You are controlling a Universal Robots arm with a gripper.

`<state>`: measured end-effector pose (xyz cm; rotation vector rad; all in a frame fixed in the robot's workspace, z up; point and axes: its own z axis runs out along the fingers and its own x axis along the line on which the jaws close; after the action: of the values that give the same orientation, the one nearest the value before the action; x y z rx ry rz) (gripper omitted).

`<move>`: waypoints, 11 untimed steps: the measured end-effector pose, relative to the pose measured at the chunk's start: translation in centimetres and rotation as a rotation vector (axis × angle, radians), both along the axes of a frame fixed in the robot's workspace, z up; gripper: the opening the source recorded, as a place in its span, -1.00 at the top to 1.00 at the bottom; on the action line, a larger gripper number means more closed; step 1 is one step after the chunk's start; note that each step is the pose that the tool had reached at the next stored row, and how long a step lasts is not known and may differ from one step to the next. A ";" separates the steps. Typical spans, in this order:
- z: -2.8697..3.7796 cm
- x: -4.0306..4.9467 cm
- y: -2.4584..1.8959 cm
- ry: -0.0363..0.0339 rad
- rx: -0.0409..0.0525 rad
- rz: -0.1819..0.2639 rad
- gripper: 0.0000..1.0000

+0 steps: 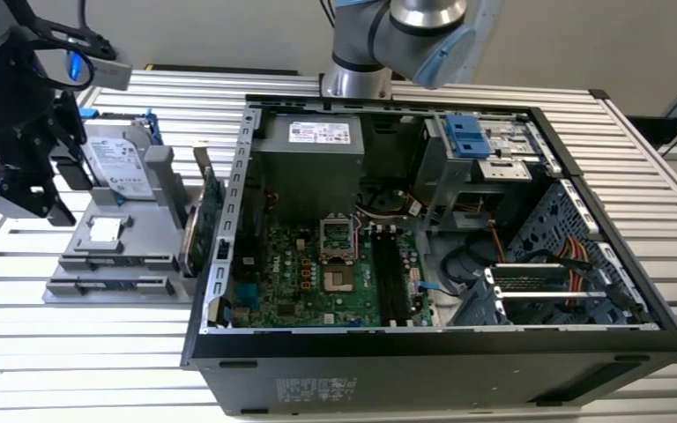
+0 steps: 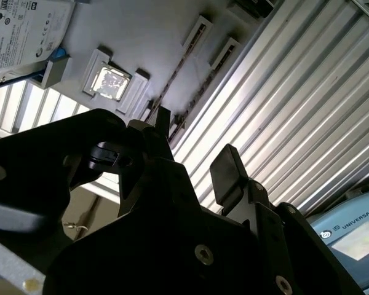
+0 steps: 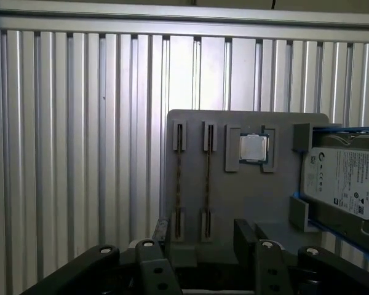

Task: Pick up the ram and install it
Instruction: 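Pick up the ram and move it above insertion slot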

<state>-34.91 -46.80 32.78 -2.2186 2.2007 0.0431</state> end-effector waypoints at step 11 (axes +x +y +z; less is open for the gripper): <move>-0.30 0.01 -0.01 -0.0001 -0.0014 0.000 -1.00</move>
<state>-34.90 -46.81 32.47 -2.2195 2.2011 0.0414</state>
